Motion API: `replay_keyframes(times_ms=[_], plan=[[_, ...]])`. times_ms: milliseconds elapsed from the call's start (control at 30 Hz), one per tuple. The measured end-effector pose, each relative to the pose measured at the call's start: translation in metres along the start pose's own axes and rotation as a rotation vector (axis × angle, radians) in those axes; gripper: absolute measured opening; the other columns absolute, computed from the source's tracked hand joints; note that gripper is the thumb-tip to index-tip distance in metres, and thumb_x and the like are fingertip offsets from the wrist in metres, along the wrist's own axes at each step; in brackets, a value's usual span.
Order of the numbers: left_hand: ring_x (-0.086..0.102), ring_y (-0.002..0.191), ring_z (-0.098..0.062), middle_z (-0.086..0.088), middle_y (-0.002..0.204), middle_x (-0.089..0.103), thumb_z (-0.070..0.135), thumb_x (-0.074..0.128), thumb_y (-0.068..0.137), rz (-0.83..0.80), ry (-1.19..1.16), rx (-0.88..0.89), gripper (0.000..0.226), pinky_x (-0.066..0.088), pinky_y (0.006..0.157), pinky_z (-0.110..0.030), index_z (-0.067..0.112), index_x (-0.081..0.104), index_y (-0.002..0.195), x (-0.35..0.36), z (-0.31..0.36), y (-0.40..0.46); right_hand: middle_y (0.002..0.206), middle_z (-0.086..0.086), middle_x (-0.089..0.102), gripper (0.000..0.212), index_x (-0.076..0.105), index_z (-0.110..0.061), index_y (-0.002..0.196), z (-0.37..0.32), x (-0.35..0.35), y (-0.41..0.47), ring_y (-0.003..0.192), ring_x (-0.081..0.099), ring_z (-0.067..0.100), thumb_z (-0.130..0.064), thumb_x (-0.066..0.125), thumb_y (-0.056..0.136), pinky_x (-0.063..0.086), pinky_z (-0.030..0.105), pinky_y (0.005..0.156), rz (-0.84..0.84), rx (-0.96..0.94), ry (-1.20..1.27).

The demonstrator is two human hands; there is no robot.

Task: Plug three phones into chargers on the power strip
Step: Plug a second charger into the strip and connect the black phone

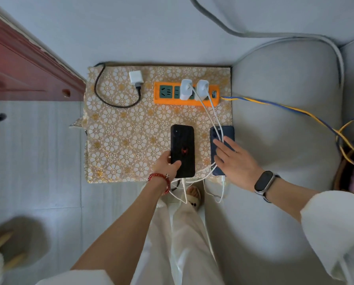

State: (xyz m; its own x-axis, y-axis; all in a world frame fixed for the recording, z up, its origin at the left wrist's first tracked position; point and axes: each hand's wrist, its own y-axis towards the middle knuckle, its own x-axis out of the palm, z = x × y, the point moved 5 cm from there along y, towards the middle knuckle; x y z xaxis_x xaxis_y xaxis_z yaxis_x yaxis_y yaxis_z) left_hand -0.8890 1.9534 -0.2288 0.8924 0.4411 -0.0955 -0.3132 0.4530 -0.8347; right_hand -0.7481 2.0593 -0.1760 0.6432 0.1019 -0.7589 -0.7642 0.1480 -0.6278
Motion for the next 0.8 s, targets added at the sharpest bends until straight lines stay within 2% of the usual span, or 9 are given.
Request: replay_keyframes(times_ms=[100,133,200,267,367,500,600,733,800], plan=[[0.063,0.093,-0.031,-0.018,0.109,0.066,0.005,0.056,0.085,0.062,0.064,-0.029,0.036,0.053,0.083,-0.038,0.008,0.049,0.12,0.021,-0.003,0.006,0.123,0.008,0.063,0.029,0.067,-0.012,0.11,0.01,-0.002,-0.009,0.134,0.039,0.029,-0.02,0.054,0.084,0.019,0.045,0.113,0.047,0.013,-0.053],[0.063,0.09,-0.031,-0.017,0.105,0.067,0.008,0.057,0.084,0.106,0.138,-0.019,0.038,0.053,0.081,-0.039,0.01,0.047,0.12,0.023,-0.004,0.006,0.122,0.007,0.064,0.029,0.067,-0.012,0.109,0.01,-0.002,-0.01,0.134,0.039,0.029,-0.021,0.054,0.084,0.017,0.045,0.113,0.064,0.017,-0.051],[0.061,0.086,-0.03,-0.014,0.103,0.067,0.013,0.059,0.082,0.208,0.334,0.016,0.039,0.05,0.074,-0.033,0.012,0.046,0.119,0.025,-0.001,0.004,0.128,0.012,0.058,0.034,0.059,-0.007,0.119,0.009,0.005,-0.011,0.138,0.029,0.034,-0.017,0.045,0.089,0.002,0.047,0.112,0.06,0.008,-0.029],[0.058,0.097,-0.03,-0.014,0.112,0.06,0.014,0.061,0.082,0.279,0.437,0.057,0.042,0.046,0.08,-0.034,0.012,0.048,0.122,0.024,0.003,0.001,0.135,0.019,0.049,0.038,0.048,-0.001,0.127,0.004,0.011,-0.011,0.141,0.018,0.038,-0.012,0.038,0.092,-0.01,0.048,0.109,0.0,-0.009,-0.001],[0.055,0.104,-0.032,-0.017,0.118,0.052,0.004,0.056,0.084,0.297,0.501,0.154,0.051,0.046,0.086,-0.037,0.016,0.042,0.131,0.023,0.008,0.0,0.13,0.017,0.054,0.036,0.052,-0.003,0.125,-0.006,0.008,-0.013,0.138,0.025,0.039,-0.011,0.042,0.091,-0.005,0.051,0.112,0.0,-0.029,-0.023],[0.054,0.096,-0.031,-0.018,0.118,0.045,-0.002,0.052,0.084,0.291,0.474,0.193,0.055,0.042,0.082,-0.03,0.019,0.042,0.134,0.019,0.007,0.003,0.126,0.025,0.053,0.036,0.048,0.005,0.125,-0.026,0.012,-0.01,0.132,0.03,0.044,-0.004,0.033,0.094,-0.022,0.052,0.104,-0.056,-0.113,0.051],[0.051,0.093,-0.025,-0.016,0.121,0.042,-0.004,0.049,0.086,0.292,0.45,0.208,0.056,0.04,0.082,-0.026,0.02,0.041,0.136,0.019,0.004,0.004,0.122,0.018,0.057,0.034,0.054,0.001,0.121,-0.033,0.012,-0.013,0.128,0.037,0.04,-0.004,0.037,0.092,-0.016,0.055,0.107,-0.012,-0.192,0.035],[0.054,0.093,-0.029,-0.016,0.109,0.051,-0.003,0.049,0.086,0.304,0.457,0.247,0.056,0.041,0.075,-0.027,0.023,0.043,0.135,0.02,0.003,0.004,0.105,0.012,0.061,0.029,0.062,-0.003,0.103,-0.031,0.017,-0.025,0.118,0.044,0.033,-0.002,0.04,0.085,-0.021,0.053,0.107,-0.018,-0.371,0.093],[0.055,0.092,-0.029,-0.015,0.106,0.053,-0.003,0.048,0.086,0.305,0.457,0.248,0.056,0.041,0.074,-0.026,0.024,0.044,0.135,0.02,0.003,0.006,0.096,0.01,0.062,0.026,0.065,-0.005,0.093,-0.023,0.017,-0.032,0.112,0.048,0.031,-0.001,0.043,0.081,-0.02,0.052,0.107,0.007,-0.385,0.109]])
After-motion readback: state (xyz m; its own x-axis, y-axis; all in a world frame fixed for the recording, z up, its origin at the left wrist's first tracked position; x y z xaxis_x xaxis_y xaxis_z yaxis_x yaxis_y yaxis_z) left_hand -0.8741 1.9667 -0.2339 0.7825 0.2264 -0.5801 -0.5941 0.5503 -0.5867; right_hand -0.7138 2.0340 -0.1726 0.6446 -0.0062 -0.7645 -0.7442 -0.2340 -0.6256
